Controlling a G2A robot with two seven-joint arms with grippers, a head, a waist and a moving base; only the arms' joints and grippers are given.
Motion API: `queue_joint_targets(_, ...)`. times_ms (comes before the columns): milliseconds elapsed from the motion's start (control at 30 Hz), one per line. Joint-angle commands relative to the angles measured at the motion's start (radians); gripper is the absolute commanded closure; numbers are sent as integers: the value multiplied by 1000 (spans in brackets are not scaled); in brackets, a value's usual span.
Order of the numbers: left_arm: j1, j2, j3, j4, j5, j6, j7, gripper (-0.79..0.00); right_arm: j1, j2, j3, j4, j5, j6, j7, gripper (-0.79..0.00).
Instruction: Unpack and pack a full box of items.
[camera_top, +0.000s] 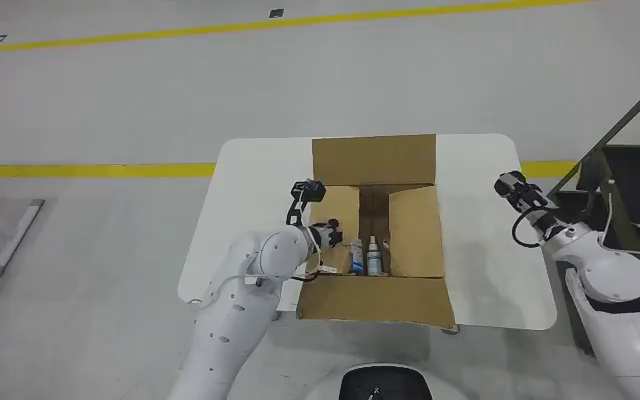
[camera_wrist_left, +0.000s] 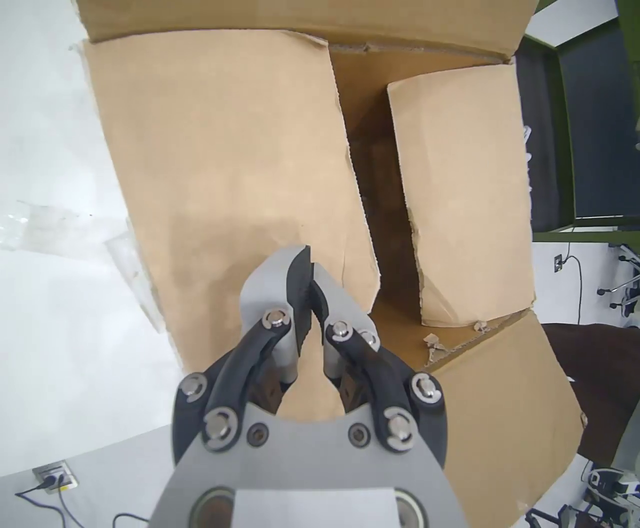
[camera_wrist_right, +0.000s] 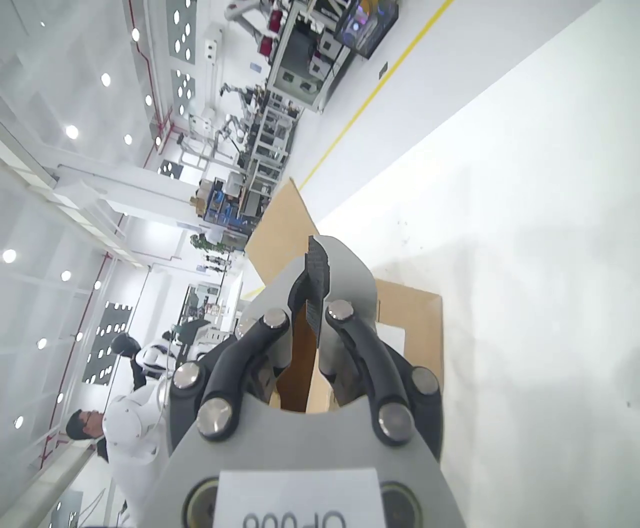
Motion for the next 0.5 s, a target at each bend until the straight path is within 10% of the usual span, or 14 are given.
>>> queue_joint_targets(0, -12, -4, 13, 21, -3, 9, -6, 0, 48, -5, -21, 45, 4, 4, -46, 0)
queue_joint_targets(267, -14, -4, 2, 28, -18, 8, 1, -12, 303, -34, -200, 306, -26, 66, -65, 0)
queue_joint_targets(467, -8, 0, -17, 8, -22, 11, -10, -631, 471, -65, -321, 525, -20, 59, -19, 0)
